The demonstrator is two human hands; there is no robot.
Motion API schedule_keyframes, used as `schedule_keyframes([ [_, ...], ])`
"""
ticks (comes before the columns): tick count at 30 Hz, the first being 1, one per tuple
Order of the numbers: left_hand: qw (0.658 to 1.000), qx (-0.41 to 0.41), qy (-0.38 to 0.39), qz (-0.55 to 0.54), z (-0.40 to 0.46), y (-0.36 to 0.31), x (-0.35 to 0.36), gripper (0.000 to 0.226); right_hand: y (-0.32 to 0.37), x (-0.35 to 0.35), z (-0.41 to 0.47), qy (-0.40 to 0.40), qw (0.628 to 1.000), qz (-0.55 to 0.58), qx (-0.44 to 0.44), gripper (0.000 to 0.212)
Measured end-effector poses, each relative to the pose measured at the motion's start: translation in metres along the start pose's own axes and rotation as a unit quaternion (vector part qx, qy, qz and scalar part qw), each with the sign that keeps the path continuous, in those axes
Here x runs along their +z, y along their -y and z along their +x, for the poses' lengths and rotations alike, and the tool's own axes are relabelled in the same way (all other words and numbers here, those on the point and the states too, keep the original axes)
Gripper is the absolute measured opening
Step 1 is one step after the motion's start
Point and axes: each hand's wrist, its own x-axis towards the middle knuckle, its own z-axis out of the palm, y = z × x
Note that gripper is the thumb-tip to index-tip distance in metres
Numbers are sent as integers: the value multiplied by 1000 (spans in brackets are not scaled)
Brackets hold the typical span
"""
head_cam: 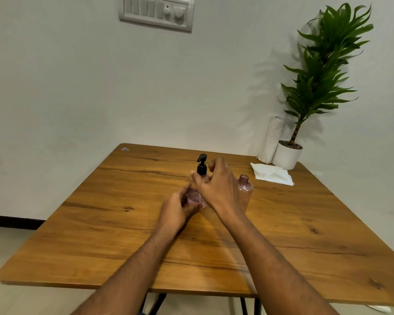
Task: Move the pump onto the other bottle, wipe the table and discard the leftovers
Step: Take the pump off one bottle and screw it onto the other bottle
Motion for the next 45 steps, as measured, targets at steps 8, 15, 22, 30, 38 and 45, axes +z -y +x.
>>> schedule_keyframes([
  [8,1000,-1,2,7,1,0,0,81,-1,0,4,8,1000,6,24,39],
  [15,1000,11,1,5,-3,0,-2,79,2,6,2,1,1000,13,4,48],
  [22,1000,17,-5,22,-1,0,-4,80,0,11,2,-31,999,24,38,38],
  [30,999,13,-15,26,-1,-1,-1,82,3,11,1,-31,997,41,51,35],
  [38,999,12,-21,32,-1,-1,-2,79,5,13,-5,-30,998,45,38,46],
  [45,999,0,-16,30,3,1,0,82,4,12,1,-30,997,33,63,33],
])
